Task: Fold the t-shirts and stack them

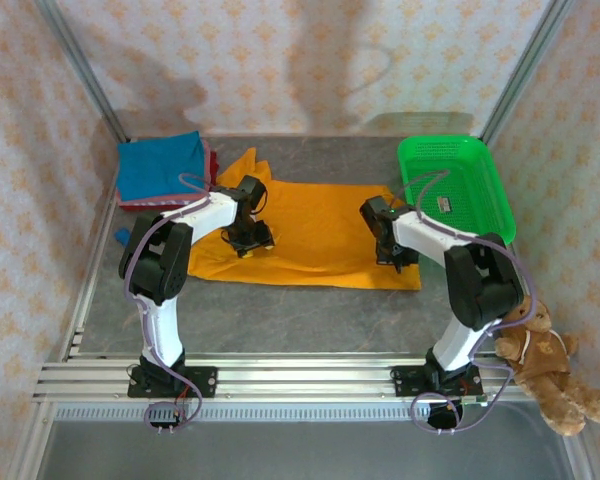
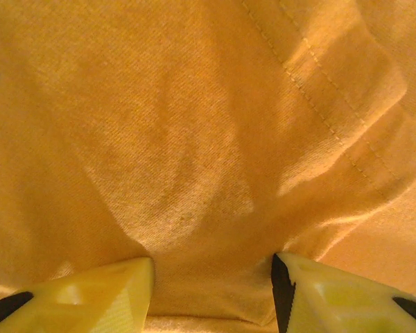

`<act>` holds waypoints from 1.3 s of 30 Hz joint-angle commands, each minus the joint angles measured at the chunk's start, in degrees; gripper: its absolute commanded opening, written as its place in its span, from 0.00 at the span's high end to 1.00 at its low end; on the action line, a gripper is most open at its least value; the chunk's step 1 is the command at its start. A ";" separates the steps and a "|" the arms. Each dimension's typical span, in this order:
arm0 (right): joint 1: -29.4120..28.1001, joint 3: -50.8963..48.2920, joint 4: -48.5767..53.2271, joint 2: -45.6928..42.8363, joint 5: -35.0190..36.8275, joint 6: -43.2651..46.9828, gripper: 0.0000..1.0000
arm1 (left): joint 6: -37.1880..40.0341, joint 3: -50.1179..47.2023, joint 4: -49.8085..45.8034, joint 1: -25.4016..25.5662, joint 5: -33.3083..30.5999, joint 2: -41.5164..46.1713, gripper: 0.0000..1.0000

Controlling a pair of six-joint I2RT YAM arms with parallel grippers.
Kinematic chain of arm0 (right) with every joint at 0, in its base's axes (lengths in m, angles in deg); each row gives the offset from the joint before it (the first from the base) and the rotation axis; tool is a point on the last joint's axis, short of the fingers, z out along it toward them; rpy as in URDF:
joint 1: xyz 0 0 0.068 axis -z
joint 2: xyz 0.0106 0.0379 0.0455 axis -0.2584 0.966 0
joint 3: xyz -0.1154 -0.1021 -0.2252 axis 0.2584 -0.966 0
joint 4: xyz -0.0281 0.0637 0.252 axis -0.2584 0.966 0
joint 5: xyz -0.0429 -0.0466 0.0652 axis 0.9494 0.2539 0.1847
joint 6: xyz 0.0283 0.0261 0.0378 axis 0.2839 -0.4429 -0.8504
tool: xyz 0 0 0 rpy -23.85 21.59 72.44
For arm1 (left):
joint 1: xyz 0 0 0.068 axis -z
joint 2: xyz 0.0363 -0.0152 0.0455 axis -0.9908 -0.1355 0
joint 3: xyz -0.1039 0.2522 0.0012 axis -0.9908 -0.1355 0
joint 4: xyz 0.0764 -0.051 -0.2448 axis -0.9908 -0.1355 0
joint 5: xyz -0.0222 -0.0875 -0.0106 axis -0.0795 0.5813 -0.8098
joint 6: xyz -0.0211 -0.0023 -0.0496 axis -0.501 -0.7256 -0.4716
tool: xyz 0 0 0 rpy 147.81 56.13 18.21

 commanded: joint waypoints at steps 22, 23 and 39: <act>-0.42 -2.85 5.30 -11.89 -10.06 -5.26 0.72 | 3.72 11.32 -8.06 1.65 -7.00 -1.85 0.51; -0.42 -3.09 5.37 -11.98 -10.26 -5.41 0.72 | 4.07 12.92 -8.94 2.20 -7.47 -3.06 0.51; -0.42 -4.70 6.01 -13.47 -9.80 -5.27 0.71 | 8.78 27.66 -19.55 7.05 -18.69 -16.25 0.62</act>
